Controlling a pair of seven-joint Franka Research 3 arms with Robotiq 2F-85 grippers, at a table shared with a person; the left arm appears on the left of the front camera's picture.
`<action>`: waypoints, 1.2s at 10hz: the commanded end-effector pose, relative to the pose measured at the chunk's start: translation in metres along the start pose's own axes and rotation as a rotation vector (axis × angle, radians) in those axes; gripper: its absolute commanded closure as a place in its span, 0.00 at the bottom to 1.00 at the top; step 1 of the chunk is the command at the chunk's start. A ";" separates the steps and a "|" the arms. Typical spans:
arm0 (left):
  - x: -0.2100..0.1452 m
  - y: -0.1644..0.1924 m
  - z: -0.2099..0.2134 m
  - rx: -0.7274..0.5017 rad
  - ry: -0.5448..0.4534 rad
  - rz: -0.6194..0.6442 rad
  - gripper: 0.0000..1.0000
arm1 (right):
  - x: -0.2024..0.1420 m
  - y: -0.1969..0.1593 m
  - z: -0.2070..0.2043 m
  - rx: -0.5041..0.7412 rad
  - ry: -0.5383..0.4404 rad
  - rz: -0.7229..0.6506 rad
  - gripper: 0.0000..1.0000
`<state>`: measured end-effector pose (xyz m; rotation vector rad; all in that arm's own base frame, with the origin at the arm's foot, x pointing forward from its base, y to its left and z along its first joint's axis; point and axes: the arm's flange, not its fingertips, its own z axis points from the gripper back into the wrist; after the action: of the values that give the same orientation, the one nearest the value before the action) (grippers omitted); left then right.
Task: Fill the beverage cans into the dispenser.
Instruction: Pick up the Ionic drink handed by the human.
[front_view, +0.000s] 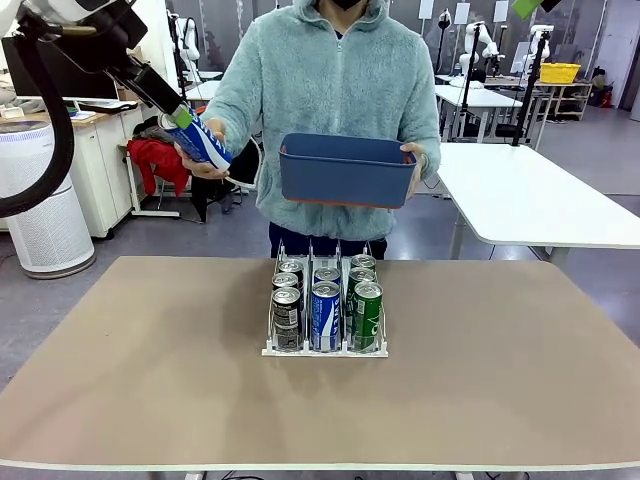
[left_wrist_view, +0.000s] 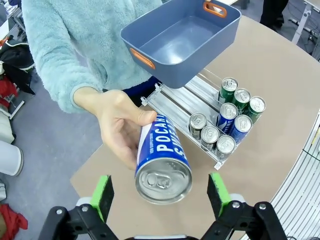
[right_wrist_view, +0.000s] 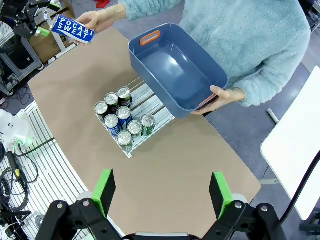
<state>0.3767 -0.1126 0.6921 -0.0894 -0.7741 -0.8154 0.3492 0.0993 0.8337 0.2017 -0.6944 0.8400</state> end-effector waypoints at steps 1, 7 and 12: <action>0.000 0.005 -0.008 -0.020 -0.034 -0.036 0.00 | 0.001 0.001 -0.001 -0.001 0.002 0.000 0.00; -0.002 0.015 -0.029 -0.038 -0.053 -0.057 0.00 | 0.001 0.001 -0.001 -0.001 0.002 0.000 0.00; -0.004 0.013 -0.039 -0.061 -0.052 -0.072 0.00 | 0.001 0.001 -0.001 -0.001 0.002 0.000 0.00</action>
<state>0.4040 -0.1175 0.6693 -0.1045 -0.7748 -0.8667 0.3492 0.0993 0.8337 0.2017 -0.6945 0.8400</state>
